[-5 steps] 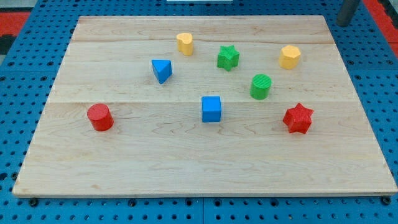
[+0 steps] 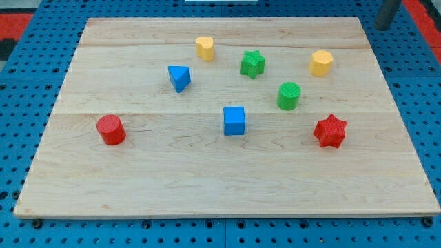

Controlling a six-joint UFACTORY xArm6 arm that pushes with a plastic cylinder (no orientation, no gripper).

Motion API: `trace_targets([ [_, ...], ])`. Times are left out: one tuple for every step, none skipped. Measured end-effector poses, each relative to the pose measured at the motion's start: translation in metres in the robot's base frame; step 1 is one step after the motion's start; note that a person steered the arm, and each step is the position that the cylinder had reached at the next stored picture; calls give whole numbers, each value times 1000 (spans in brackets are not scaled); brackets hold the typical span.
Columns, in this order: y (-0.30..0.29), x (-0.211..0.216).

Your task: Slide the red star to the bottom center

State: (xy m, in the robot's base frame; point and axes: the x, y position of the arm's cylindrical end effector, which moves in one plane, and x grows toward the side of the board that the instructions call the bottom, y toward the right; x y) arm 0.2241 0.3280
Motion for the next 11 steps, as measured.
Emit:
trace_targets([
  [0, 0],
  [1, 0],
  [5, 0],
  [7, 0],
  [-21, 19],
  [-43, 34],
  [-42, 73],
  [-63, 114],
  [-61, 114],
  [-61, 114],
  [-66, 114],
])
